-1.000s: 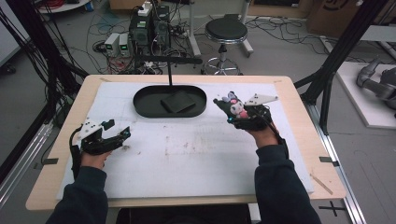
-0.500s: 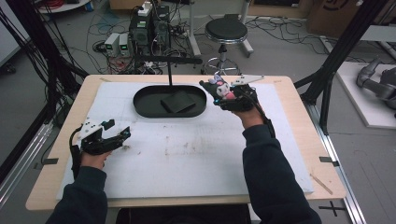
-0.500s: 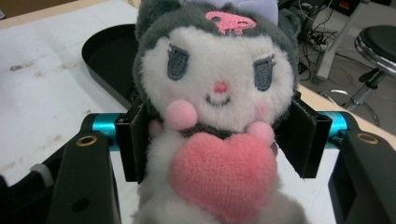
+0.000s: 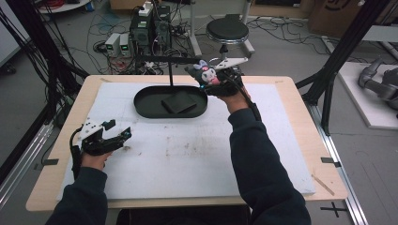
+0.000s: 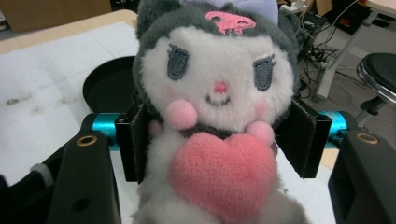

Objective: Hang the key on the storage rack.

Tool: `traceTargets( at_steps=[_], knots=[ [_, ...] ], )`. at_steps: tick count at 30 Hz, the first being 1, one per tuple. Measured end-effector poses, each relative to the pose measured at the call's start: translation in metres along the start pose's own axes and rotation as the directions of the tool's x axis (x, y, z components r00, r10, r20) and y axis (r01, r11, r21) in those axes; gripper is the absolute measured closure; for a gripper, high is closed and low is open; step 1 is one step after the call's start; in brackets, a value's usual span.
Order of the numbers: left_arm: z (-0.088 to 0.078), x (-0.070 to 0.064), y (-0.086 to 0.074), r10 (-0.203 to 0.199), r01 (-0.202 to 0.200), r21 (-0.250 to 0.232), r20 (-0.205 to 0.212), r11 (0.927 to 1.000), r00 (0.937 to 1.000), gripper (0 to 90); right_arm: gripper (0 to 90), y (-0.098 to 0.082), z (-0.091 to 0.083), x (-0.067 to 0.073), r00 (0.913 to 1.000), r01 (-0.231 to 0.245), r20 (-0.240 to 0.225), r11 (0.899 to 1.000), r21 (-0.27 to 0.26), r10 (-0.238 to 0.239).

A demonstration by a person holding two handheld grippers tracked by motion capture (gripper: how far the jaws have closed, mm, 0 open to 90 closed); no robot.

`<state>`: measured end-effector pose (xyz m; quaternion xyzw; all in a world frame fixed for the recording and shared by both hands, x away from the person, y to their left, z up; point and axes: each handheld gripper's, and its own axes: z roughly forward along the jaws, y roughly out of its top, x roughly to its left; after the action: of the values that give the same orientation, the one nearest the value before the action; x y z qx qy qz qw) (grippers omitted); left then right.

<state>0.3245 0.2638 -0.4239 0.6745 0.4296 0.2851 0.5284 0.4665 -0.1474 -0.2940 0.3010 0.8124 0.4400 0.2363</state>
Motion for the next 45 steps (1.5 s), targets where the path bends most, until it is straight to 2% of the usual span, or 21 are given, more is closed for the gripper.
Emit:
traceTargets(
  at_steps=[5,10,14,18,22,25,27,29,32,33,39,42,45],
  knots=[
    [0.000,0.000,0.000,-0.003,0.003,-0.003,0.000,1.0000,1.0000,26.5,35.8,0.008,0.008,0.001,1.0000,-0.003,0.001,1.000,0.012,0.003],
    [0.000,0.001,0.000,-0.002,0.002,-0.005,0.000,1.0000,1.0000,26.6,36.1,0.013,0.013,-0.006,0.9995,-0.021,0.025,1.000,0.020,0.020],
    [0.000,0.001,0.000,-0.003,0.003,-0.005,0.001,1.0000,1.0000,26.5,36.2,0.018,0.017,-0.011,0.9990,-0.035,0.028,0.999,0.030,0.035],
    [0.000,0.001,0.000,-0.005,0.005,-0.004,0.001,1.0000,1.0000,26.5,36.3,0.025,0.022,-0.012,0.9990,-0.025,0.037,0.999,0.032,0.024],
    [0.000,0.001,0.000,-0.006,0.006,-0.010,0.000,0.9999,1.0000,26.5,36.3,0.031,0.031,-0.014,0.9974,-0.032,0.066,0.998,0.045,0.029],
    [0.000,0.002,0.000,-0.003,0.003,-0.008,0.000,1.0000,1.0000,26.5,36.4,0.032,0.034,-0.019,0.9939,-0.066,0.091,0.997,0.034,0.063],
    [-0.001,0.002,0.000,-0.006,0.006,-0.009,0.001,0.9999,1.0000,26.5,36.4,0.030,0.035,-0.022,0.9906,-0.087,0.109,0.996,0.026,0.083],
    [-0.001,0.003,-0.001,-0.008,0.008,-0.011,-0.003,0.9999,1.0000,26.5,36.3,0.028,0.035,-0.026,0.9877,-0.088,0.134,0.995,0.044,0.081],
    [-0.002,0.004,-0.001,-0.008,0.008,-0.006,-0.004,1.0000,1.0000,26.5,36.4,0.024,0.033,-0.032,0.9859,-0.091,0.147,0.994,0.068,0.080],
    [-0.003,0.004,-0.001,-0.007,0.007,-0.008,-0.004,0.9999,1.0000,26.5,36.5,0.022,0.031,-0.032,0.9850,-0.104,0.145,0.992,0.069,0.093],
    [-0.003,0.003,-0.001,-0.005,0.005,-0.011,-0.002,0.9999,1.0000,26.5,37.5,0.007,0.027,-0.039,0.9881,-0.090,0.134,0.990,0.108,0.075],
    [-0.003,0.002,-0.001,-0.004,0.004,-0.011,-0.005,0.9999,1.0000,26.5,38.2,-0.001,0.029,-0.039,0.9889,-0.070,0.141,0.985,0.160,0.047],
    [-0.003,0.002,-0.001,-0.001,0.001,-0.011,-0.005,0.9999,1.0000,26.5,38.9,-0.007,0.033,-0.038,0.9907,-0.061,0.131,0.980,0.187,0.037]
  ],
)
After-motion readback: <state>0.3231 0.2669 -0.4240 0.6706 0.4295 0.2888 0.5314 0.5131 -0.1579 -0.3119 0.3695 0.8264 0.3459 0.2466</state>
